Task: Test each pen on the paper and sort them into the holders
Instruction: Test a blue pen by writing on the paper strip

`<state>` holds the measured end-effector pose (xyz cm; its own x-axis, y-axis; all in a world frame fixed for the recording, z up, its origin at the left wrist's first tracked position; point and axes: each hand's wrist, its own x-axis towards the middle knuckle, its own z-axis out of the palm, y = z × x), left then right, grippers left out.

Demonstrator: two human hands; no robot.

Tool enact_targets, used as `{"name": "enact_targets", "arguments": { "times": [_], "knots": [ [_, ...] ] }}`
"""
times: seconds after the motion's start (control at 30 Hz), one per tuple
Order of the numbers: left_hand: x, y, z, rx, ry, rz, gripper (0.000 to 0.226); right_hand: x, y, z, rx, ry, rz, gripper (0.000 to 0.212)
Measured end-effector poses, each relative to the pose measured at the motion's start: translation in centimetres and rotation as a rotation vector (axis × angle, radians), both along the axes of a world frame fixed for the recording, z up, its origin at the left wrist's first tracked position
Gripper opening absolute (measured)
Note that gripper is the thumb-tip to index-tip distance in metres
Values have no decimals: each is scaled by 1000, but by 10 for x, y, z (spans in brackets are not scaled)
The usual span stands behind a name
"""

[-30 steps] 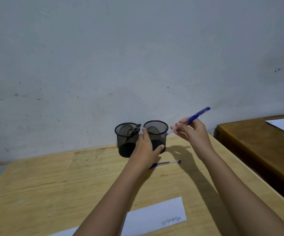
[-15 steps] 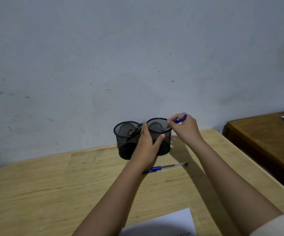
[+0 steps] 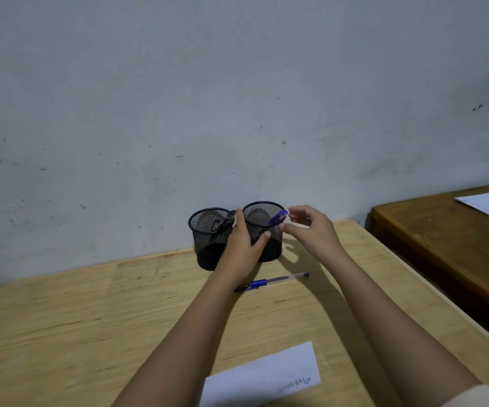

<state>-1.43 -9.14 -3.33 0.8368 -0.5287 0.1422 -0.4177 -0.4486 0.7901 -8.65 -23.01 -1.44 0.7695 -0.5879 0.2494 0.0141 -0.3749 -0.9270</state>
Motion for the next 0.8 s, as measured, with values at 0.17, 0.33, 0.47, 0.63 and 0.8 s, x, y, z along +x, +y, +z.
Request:
{"name": "enact_targets", "arguments": {
  "times": [0.17, 0.33, 0.47, 0.63, 0.8],
  "knots": [
    [-21, 15, 7, 129, -39, -27, 84, -29, 16, -19, -77, 65, 41, 28],
    [-48, 62, 0, 335, -168, -139, 65, -47, 28, -48, -316, 229, 135, 34],
    [-49, 95, -15, 623, -191, -177, 62, -50, 36, -50, -578, 335, 282, 30],
    [-48, 108, -21, 773, -150, -214, 65, -50, 40, -53, -688, 344, 254, 27],
    [-48, 107, -17, 774, -130, -213, 66, -52, 42, -55, -775, 339, 165, 25]
  ]
}}
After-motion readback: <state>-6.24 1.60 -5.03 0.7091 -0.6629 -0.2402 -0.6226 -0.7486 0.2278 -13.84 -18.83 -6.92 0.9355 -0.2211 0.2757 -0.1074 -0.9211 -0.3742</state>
